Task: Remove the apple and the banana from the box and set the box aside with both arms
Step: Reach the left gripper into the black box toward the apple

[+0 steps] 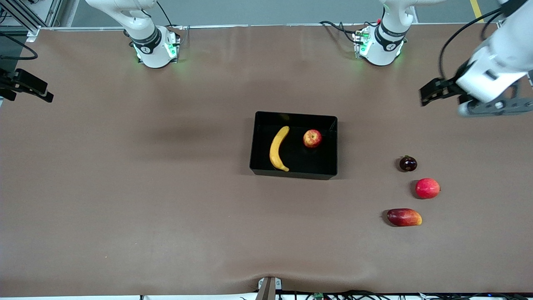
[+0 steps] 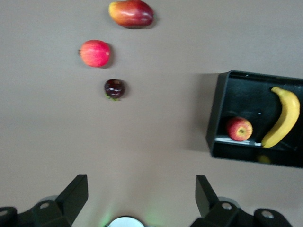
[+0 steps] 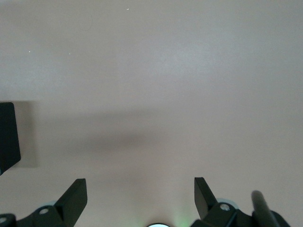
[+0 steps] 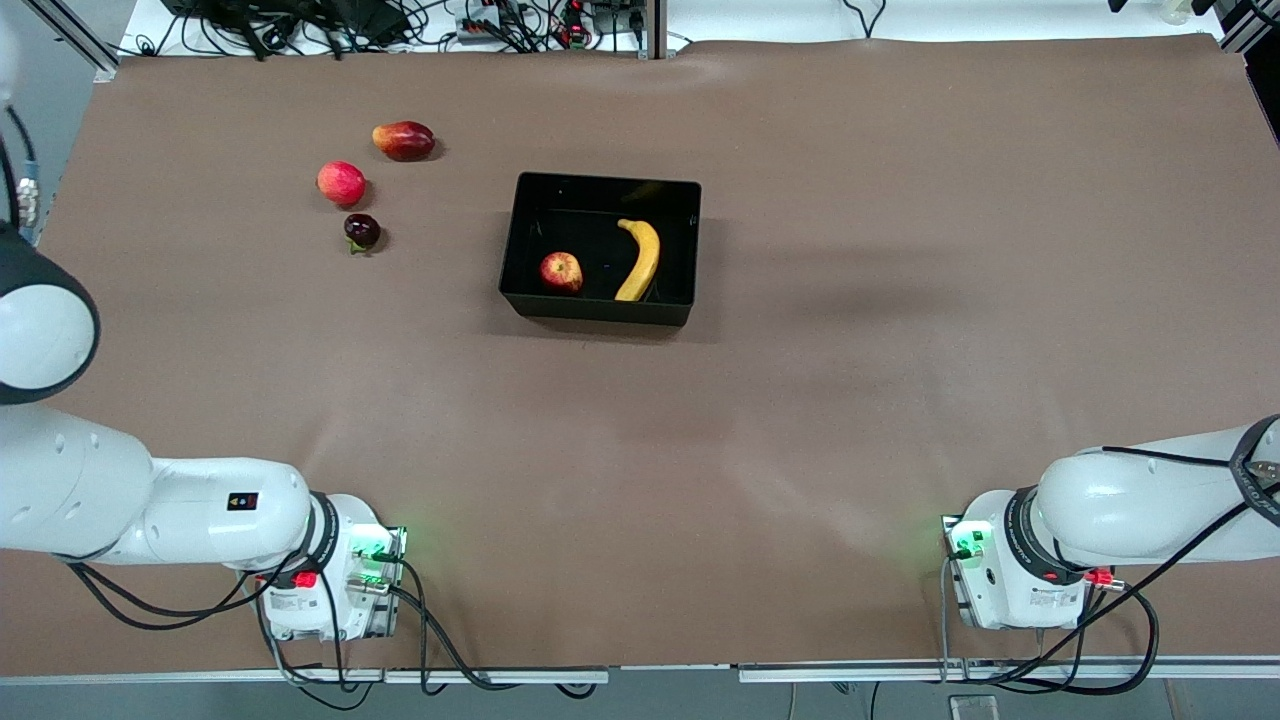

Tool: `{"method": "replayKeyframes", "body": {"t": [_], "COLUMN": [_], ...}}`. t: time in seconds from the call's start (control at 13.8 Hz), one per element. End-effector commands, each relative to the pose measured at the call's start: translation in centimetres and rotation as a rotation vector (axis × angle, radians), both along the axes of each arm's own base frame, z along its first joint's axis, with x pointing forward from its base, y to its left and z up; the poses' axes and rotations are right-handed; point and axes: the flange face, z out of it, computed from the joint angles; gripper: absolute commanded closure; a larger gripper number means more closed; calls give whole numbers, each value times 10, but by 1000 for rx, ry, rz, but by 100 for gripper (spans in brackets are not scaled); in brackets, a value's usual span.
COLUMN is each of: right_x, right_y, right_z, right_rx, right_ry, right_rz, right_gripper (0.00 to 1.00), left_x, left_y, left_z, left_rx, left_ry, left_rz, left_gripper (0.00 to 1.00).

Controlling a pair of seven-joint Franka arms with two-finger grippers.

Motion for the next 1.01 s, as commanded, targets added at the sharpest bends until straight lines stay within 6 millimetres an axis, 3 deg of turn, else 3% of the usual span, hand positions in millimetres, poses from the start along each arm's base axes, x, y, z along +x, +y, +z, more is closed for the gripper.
{"method": "replayKeyframes", "body": {"t": [0.0, 0.29, 0.51, 0.79, 0.94], "right_x": [0, 1, 1, 1, 1], "right_y": [-6, -6, -7, -7, -7], "right_z": [0, 0, 0, -1, -1], "right_rx": [5, 5, 4, 4, 4], "right_ry": [-1, -1, -1, 1, 1], "right_rz": [-3, -4, -5, -5, -5], "right_gripper": [0, 0, 0, 0, 0], "left_x": [2, 7, 5, 1, -11], "left_y": [-50, -120, -177, -216, -219], "left_z": [-23, -82, -131, -187, -222], "left_rx": [-10, -27, -42, -54, -17], "left_ry": [-7, 13, -3, -35, -38], "left_rz": [82, 141, 298, 375, 394], "left_gripper": [0, 0, 0, 0, 0]}}
